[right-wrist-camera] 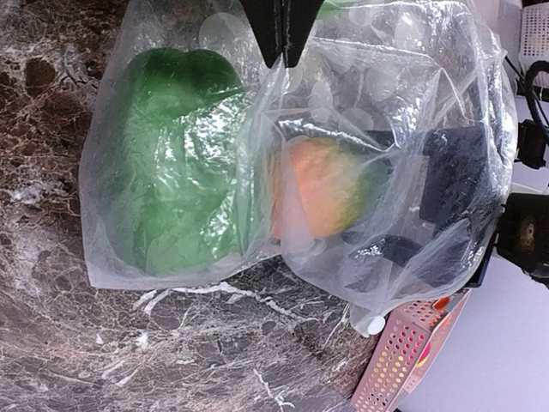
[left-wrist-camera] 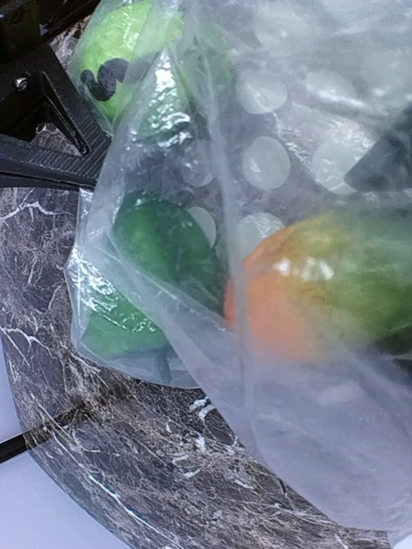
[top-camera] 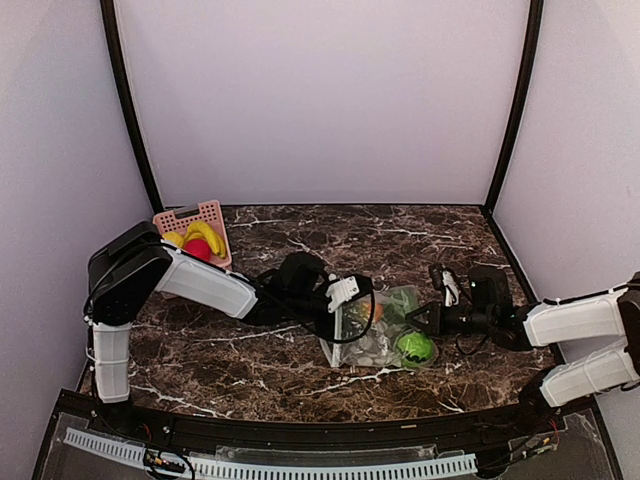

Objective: Open the zip-top bag and remove the fake food

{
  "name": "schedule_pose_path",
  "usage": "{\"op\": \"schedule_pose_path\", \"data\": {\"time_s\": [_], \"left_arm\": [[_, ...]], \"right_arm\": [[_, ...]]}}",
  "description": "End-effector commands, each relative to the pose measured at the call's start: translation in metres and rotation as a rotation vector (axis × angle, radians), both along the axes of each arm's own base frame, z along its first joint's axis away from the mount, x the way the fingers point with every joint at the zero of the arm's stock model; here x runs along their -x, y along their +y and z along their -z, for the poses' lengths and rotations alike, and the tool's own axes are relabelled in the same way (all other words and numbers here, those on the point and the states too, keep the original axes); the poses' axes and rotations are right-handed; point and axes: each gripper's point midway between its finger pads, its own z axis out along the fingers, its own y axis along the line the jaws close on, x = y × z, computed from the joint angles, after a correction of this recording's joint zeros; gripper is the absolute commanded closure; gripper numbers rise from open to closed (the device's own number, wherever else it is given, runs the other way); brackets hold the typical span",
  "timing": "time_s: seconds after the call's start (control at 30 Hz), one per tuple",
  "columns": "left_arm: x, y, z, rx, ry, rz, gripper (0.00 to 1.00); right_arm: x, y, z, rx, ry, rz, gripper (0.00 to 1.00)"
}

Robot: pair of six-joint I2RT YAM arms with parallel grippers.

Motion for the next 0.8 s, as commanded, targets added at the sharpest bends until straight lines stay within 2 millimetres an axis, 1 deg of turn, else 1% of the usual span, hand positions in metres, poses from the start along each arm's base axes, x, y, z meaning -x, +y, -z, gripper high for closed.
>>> {"op": "schedule_pose_path", "data": {"time_s": [0.0,0.13,0.23,0.27,0.3,0.33,0.37,0.4,0.53,0.67,0.77], "left_arm": [[-0.001,0.0,0.015,-0.055,0.034,-0.018,0.35],[0.002,0.003,0.026,-0.076,0.049,-0.014,0.39],[0.003,0.005,0.03,-0.086,0.053,-0.015,0.46],[0.002,0.007,0.032,-0.091,0.051,-0.025,0.52],[-0.001,0.007,0.027,-0.078,0.037,-0.041,0.54],[0.001,0.012,0.029,-0.081,0.037,-0.046,0.58],[0.0,0.012,0.023,-0.067,0.025,-0.049,0.59],[0.002,0.016,0.026,-0.074,0.029,-0.049,0.63],[0.009,0.027,0.012,-0.062,0.025,-0.059,0.71],[0.018,0.035,-0.009,-0.001,0.021,-0.057,0.73],[0.026,0.038,-0.022,0.034,0.031,-0.043,0.74]], "right_arm": [[-0.002,0.001,0.002,-0.008,-0.016,-0.008,1.0],[-0.003,0.002,0.004,-0.006,-0.011,-0.008,1.0],[-0.003,0.001,0.006,-0.001,-0.007,-0.003,1.0],[-0.004,0.0,0.007,0.003,-0.006,0.002,1.0],[-0.004,-0.001,0.007,0.005,-0.005,0.007,1.0],[-0.005,-0.001,0.006,0.006,-0.007,0.009,1.0],[-0.005,-0.002,0.006,0.009,-0.008,0.012,1.0],[-0.005,-0.003,0.006,0.013,-0.006,0.015,1.0],[-0.006,-0.011,0.007,0.03,-0.008,0.042,1.0],[-0.005,-0.016,0.009,0.035,-0.002,0.066,1.0],[-0.004,-0.019,0.011,0.039,0.006,0.073,1.0]]}}
